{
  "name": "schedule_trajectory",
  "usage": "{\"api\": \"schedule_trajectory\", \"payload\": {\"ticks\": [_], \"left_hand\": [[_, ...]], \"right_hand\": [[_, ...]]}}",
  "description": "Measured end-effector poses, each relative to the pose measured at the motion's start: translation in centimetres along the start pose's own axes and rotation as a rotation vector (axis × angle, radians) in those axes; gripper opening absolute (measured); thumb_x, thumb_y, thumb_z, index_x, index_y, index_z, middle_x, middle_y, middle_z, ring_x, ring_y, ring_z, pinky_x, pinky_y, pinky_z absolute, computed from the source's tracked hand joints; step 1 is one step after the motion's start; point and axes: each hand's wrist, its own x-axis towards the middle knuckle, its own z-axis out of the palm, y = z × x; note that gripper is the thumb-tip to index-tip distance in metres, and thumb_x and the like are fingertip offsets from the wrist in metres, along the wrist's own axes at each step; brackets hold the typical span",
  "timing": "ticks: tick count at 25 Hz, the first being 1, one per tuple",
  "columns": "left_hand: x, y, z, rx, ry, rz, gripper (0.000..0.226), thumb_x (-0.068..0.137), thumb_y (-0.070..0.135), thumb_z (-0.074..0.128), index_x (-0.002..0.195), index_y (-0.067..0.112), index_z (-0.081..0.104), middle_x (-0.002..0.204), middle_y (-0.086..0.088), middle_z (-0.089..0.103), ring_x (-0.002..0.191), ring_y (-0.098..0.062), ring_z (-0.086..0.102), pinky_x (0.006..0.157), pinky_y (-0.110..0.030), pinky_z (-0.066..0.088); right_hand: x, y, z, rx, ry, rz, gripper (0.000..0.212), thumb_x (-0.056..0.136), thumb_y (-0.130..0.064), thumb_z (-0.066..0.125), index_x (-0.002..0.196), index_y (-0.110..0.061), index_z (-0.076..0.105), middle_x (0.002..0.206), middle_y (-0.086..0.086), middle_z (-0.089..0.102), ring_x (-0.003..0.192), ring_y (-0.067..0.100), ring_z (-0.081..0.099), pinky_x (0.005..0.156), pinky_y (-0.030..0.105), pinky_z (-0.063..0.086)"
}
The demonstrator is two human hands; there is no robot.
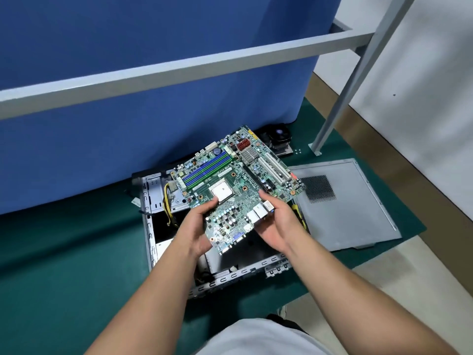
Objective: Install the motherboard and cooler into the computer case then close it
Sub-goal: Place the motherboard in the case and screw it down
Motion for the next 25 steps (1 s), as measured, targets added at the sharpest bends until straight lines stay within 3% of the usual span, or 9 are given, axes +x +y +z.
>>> {"api": "schedule_trajectory", "payload": {"ticks": [3,6,9,12,14,17,20,22,25], "left_hand": [[0.0,0.6,-0.5,0.167,-0.014,0.009,0.071,0.076,0.036,0.086,0.136,0.01,0.06,0.127,-0.004,0.067,0.098,-0.016,0.072,0.076,-0.038,0.064],[-0.6,1.5,0.3,0.317,0.143,0.201,0.089,0.076,0.039,0.087,0.151,0.02,0.043,0.142,-0.01,0.059,0.116,-0.029,0.064,0.097,-0.046,0.057],[-2.2,3.3,3.7,0.456,0.065,0.449,0.058,0.087,0.048,0.076,0.141,0.037,0.057,0.142,0.008,0.06,0.126,-0.019,0.06,0.111,-0.05,0.045],[-3.9,5.0,6.9,0.389,-0.192,0.425,0.052,0.088,0.057,0.069,0.132,0.03,0.065,0.127,0.01,0.071,0.118,-0.013,0.066,0.107,-0.042,0.047],[-4.5,5.7,7.6,0.382,-0.223,0.402,0.06,0.081,0.068,0.071,0.126,0.029,0.069,0.119,0.007,0.075,0.108,-0.015,0.072,0.098,-0.041,0.052],[-4.8,6.1,6.9,0.353,-0.126,0.366,0.085,0.063,0.075,0.082,0.132,0.032,0.059,0.118,0.007,0.073,0.101,-0.018,0.074,0.087,-0.04,0.056],[-4.8,6.6,5.8,0.339,-0.091,0.361,0.083,0.062,0.066,0.086,0.127,0.023,0.058,0.107,0.0,0.066,0.087,-0.023,0.065,0.075,-0.039,0.053],[-4.9,6.9,5.1,0.333,-0.115,0.358,0.072,0.067,0.057,0.081,0.121,0.015,0.059,0.103,-0.009,0.06,0.081,-0.026,0.061,0.071,-0.039,0.052],[-5.2,6.8,4.4,0.307,-0.16,0.346,0.067,0.079,0.048,0.071,0.128,0.004,0.055,0.104,-0.015,0.06,0.084,-0.031,0.063,0.077,-0.048,0.051]], "right_hand": [[0.4,-0.3,0.0,-0.068,0.082,-0.073,0.078,0.067,-0.026,0.084,0.138,-0.007,0.058,0.148,0.023,0.051,0.129,0.038,0.055,0.108,0.047,0.047],[0.5,-0.5,0.3,-0.142,0.144,-0.184,0.077,0.067,-0.026,0.089,0.131,-0.003,0.055,0.145,0.014,0.053,0.136,0.029,0.047,0.12,0.05,0.03],[0.2,0.4,1.8,-0.4,0.208,-0.388,0.016,0.085,-0.025,0.081,0.087,-0.017,0.068,0.096,-0.003,0.073,0.096,0.008,0.068,0.106,0.041,0.047],[-0.5,2.2,3.6,-0.593,0.21,-0.586,0.019,0.091,-0.016,0.069,0.075,-0.026,0.073,0.073,-0.018,0.074,0.066,-0.005,0.067,0.064,0.014,0.051],[-1.0,3.3,4.3,-0.722,0.197,-0.635,0.024,0.095,-0.019,0.066,0.072,-0.027,0.068,0.063,-0.021,0.068,0.055,-0.005,0.06,0.056,0.019,0.046],[-1.5,3.5,4.8,-0.973,0.082,-0.666,0.018,0.097,-0.029,0.059,0.113,-0.03,0.067,0.086,-0.019,0.073,0.072,0.0,0.065,0.066,0.026,0.049],[-1.4,2.6,3.8,-1.258,-0.226,-0.647,0.076,0.088,-0.045,0.059,0.154,-0.052,0.022,0.148,-0.034,0.045,0.129,-0.013,0.047,0.105,0.013,0.04],[-1.1,1.9,2.9,-1.19,-0.402,-0.571,0.085,0.081,-0.033,0.058,0.15,-0.064,0.018,0.149,-0.046,0.029,0.139,-0.018,0.031,0.11,0.006,0.027],[1.0,0.9,3.2,-0.878,-0.242,-0.477,0.058,0.086,-0.026,0.055,0.137,-0.052,0.051,0.12,-0.032,0.067,0.118,-0.004,0.061,0.105,0.027,0.046]]}}
